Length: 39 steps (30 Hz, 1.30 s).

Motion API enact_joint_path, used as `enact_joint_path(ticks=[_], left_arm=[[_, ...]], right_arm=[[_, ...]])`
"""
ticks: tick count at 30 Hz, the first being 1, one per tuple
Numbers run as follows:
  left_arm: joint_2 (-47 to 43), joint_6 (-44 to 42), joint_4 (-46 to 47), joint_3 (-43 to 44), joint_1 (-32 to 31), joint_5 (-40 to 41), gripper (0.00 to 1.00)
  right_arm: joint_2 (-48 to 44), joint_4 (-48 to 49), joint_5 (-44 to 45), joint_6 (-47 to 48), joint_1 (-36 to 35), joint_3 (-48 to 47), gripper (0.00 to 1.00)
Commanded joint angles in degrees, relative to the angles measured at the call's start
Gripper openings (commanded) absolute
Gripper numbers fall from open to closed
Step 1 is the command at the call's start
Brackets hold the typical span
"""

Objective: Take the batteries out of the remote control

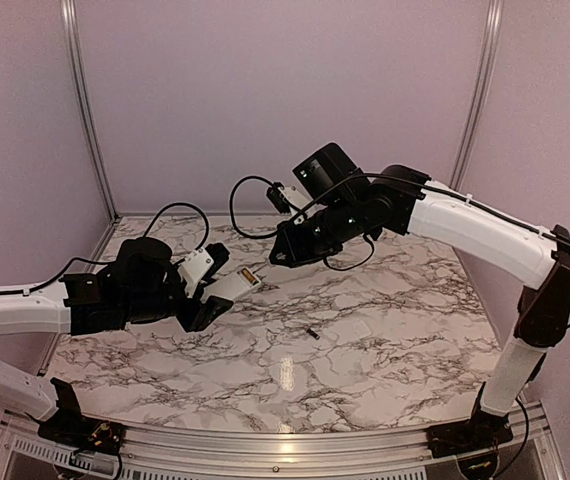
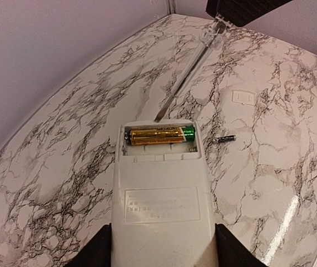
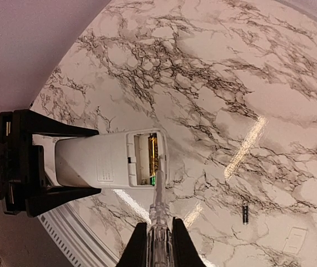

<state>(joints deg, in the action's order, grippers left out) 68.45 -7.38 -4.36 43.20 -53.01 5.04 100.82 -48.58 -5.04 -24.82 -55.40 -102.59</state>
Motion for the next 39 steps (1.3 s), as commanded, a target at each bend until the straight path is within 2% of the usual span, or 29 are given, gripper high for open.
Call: enact_joint_path(ticks=[1,15,39], left_arm=[[-0.6,0.83,0.66,-0.38,-0.6,0.76,0.0],[0.01,1.52,0.76,-0.06,-0.77,0.9,0.0],[-0.51,1.25,0.43,0.48,-2.44,1.74,0.0]], right_arm=[[0.05,-0.55,0.36,0.87,-0.18,-2.39,0.0],[0.09,-0.99,-1.32,2.14,-0.15,-1.83,0.0],[2.28,-7.33,1.08,7.67,-0.15,-3.3,0.0]])
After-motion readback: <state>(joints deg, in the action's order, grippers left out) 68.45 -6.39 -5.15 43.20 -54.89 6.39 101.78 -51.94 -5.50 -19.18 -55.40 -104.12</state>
